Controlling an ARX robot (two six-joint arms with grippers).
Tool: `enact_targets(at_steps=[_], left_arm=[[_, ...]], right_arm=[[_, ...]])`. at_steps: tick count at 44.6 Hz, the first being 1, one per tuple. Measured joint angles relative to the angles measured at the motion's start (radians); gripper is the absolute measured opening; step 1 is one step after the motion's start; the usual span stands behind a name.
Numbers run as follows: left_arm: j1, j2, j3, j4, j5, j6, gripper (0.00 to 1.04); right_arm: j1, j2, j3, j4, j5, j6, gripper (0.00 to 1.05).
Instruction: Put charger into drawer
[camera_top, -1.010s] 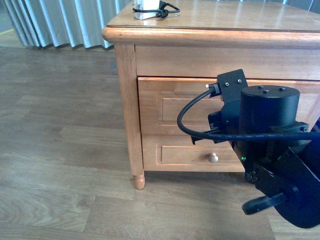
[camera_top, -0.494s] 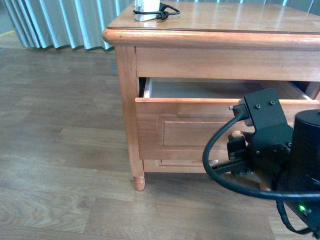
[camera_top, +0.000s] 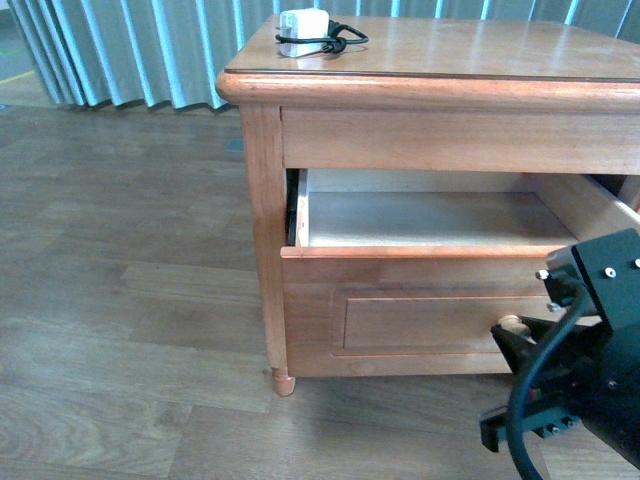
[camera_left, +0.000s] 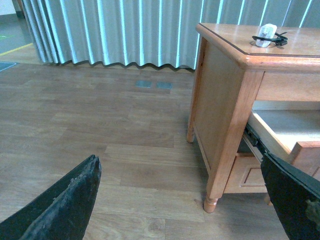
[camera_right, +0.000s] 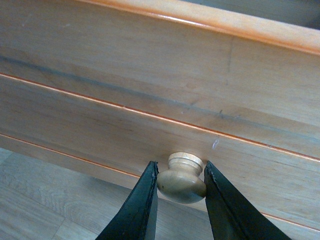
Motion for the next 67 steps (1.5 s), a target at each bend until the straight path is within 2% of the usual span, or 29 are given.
enact_targets(at_steps=[14, 26, 34, 46, 53, 67], left_arm=[[0.000, 0.000, 0.000, 0.000, 0.000, 0.000, 0.99], [0.000, 0.000, 0.000, 0.000, 0.000, 0.000, 0.99], [0.000, 0.000, 0.000, 0.000, 0.000, 0.000, 0.99], [0.000, 0.000, 0.000, 0.000, 0.000, 0.000, 0.99], [0.000, 0.000, 0.000, 0.000, 0.000, 0.000, 0.99], [0.000, 0.000, 0.000, 0.000, 0.000, 0.000, 0.99]], right_arm=[[-0.038, -0.056, -0.082, 0.004, -0.040, -0.019, 0.24], [-0.072, -0.154, -0.116, -0.063, -0.041, -0.016, 0.63], [-0.173, -0.420, -0.146, -0.276, -0.064, -0.006, 0.98], [-0.330, -0.908, -0.109, -0.663, -0.171, 0.030, 0.96], [-0.438, -1.144, -0.108, -0.852, -0.280, 0.060, 0.96], [-0.645, -1.384, -0.147, -1.029, -0.462, 0.120, 0.96]])
